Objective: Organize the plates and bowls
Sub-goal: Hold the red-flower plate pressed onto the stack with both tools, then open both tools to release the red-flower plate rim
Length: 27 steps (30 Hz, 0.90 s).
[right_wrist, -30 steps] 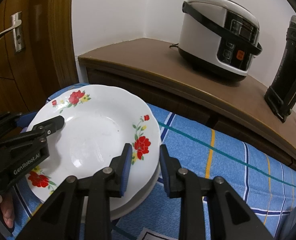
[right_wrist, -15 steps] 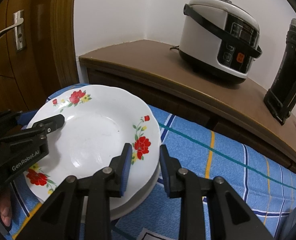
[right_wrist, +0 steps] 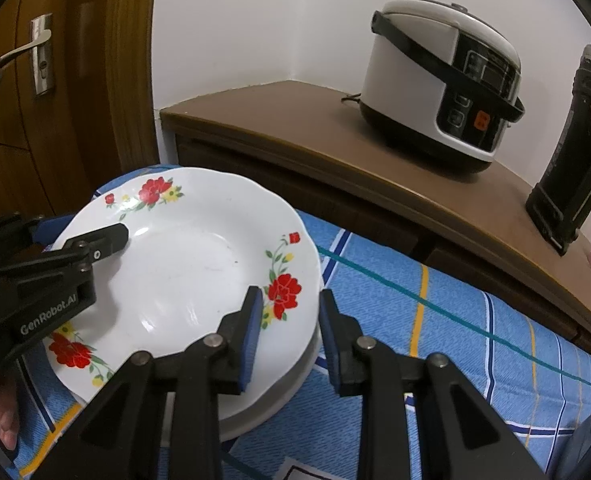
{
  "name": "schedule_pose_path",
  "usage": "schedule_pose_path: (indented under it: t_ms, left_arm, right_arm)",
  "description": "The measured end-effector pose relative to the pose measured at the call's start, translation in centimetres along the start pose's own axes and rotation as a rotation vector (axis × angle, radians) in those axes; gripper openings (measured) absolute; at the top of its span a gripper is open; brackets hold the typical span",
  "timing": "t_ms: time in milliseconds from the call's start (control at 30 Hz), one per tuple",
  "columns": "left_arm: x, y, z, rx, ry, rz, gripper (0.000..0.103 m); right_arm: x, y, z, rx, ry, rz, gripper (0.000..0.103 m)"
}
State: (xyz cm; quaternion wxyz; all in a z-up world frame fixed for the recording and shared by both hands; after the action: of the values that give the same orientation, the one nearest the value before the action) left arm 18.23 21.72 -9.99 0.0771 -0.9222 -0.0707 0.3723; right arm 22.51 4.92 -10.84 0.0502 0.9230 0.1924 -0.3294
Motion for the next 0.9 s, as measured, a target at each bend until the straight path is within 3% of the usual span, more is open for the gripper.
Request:
schedule_pose_path:
  t_ms: [300, 367, 433, 467, 500, 700, 900]
  left_arm:
    - [-0.4, 0.1, 0.0, 0.001, 0.006, -0.011, 0.041]
    - [-0.6, 0.1, -0.1, -0.001, 0.016, -0.018, 0.042]
    - [-1.0, -0.1, -0.2, -0.008, 0.033, -0.029, 0.057]
    - [-1.3, -0.2, -0.2, -0.015, 0.043, -0.036, 0.069]
    - [-1.6, -0.4, -0.2, -0.024, 0.060, -0.042, 0.073]
    - [-3.0, -1.4, -0.4, -0.079, 0.131, -0.019, 0.073]
    - [-4.1, -1.1, -0.7, -0.076, 0.198, 0.004, 0.073]
  right_arm:
    - [0.1, 0.0, 0.1, -0.011, 0.014, 0.002, 0.029]
    - [0.0, 0.0, 0.2, -0.015, 0.031, 0.026, 0.039]
    - [-0.3, 0.3, 0.1, 0.005, 0.050, 0.019, 0.053]
    - [-0.6, 0.5, 0.0, 0.015, 0.061, 0.008, 0.057]
    - [-0.8, 0.5, 0.0, 0.020, 0.073, 0.005, 0.059]
    - [-2.6, 1.1, -0.1, 0.063, 0.105, -0.004, 0.059]
    - [-8.9, 1.6, 0.4, 0.084, 0.128, -0.080, 0.058]
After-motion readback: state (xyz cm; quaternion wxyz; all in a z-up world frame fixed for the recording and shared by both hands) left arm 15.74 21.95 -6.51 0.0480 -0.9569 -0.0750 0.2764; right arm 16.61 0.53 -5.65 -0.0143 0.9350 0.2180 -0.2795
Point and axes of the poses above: each gripper's, at about its wrist camera, not at the fingertips, and x roughly the way its jaws point, y to its right, z to its underside, the point moved 1 cm from there along x, roughly the way its jaws point, and after that the axes turned 13 degrees about x, right-handed, at the moved point
